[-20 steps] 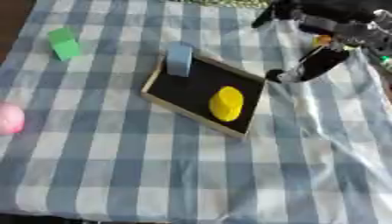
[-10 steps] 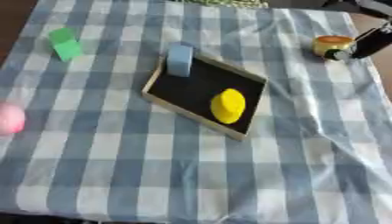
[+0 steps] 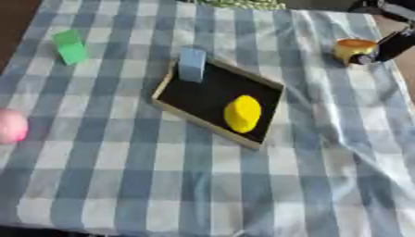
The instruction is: Pick up objects on the table and place them in the box.
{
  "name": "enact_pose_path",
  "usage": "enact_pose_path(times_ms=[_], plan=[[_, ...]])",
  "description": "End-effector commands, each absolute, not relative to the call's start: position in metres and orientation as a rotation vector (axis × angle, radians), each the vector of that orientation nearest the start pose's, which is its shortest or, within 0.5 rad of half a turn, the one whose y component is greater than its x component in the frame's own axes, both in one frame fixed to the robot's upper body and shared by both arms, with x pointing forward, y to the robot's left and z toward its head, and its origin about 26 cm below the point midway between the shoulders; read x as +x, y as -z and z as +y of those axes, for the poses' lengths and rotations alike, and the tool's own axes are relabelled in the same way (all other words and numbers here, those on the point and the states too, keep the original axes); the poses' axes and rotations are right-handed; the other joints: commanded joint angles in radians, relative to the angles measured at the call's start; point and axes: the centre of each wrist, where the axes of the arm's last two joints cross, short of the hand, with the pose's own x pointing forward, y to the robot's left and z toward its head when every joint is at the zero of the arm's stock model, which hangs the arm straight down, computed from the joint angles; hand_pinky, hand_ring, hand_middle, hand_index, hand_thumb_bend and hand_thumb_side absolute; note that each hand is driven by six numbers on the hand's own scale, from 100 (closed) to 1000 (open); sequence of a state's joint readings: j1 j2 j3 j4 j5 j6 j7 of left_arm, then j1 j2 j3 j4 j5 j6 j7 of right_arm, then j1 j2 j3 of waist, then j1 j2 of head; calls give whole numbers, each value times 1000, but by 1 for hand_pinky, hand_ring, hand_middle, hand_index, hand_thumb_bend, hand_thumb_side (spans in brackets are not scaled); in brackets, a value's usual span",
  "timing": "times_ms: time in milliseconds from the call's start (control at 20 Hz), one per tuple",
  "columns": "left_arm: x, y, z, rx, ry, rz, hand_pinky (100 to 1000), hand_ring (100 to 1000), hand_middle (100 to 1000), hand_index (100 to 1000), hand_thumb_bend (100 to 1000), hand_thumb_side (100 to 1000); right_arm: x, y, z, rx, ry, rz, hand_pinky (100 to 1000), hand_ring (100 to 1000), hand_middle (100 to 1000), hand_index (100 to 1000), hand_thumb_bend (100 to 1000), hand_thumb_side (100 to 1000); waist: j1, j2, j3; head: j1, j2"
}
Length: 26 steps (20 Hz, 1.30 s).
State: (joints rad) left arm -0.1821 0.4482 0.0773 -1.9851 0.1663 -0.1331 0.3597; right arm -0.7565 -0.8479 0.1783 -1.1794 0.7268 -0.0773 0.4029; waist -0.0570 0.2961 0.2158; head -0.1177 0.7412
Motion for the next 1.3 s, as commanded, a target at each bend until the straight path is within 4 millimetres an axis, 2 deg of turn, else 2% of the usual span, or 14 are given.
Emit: enact_pose_path(times_ms=[50,600,800,1000,1200,1300], plan=[[285,-192,311,351,-63,-2349,903,807,767,855,100,640,417,-258,-413,-1186,-1355,-1184,861,926,852,890,534,171,8,-2,2,-4,-15],[285,-192,310,347,-62,-2349,903,807,767,855,100,642,425,-238,-430,-1195,-1314,-1099,858,919,841,887,507,153,7,4,7,-3,-16],[285,-192,310,343,-64,-2349,904,807,768,855,100,644,429,-229,-431,-1178,-1311,-1058,848,901,821,875,434,100,9,7,10,-7,-16],[285,-192,309,339,-64,-2348,904,807,768,855,100,644,432,-223,-433,-1165,-1256,-1063,832,870,755,830,378,100,12,9,14,-9,-18],[285,-191,309,339,-64,-2348,905,807,768,855,100,646,433,-224,-431,-1158,-1232,-1111,806,815,671,767,246,100,13,10,14,-8,-14],[285,-192,309,336,-64,-2348,905,807,768,855,100,647,433,-225,-429,-1194,-1214,-1131,793,782,625,733,280,100,13,10,14,-8,-17]])
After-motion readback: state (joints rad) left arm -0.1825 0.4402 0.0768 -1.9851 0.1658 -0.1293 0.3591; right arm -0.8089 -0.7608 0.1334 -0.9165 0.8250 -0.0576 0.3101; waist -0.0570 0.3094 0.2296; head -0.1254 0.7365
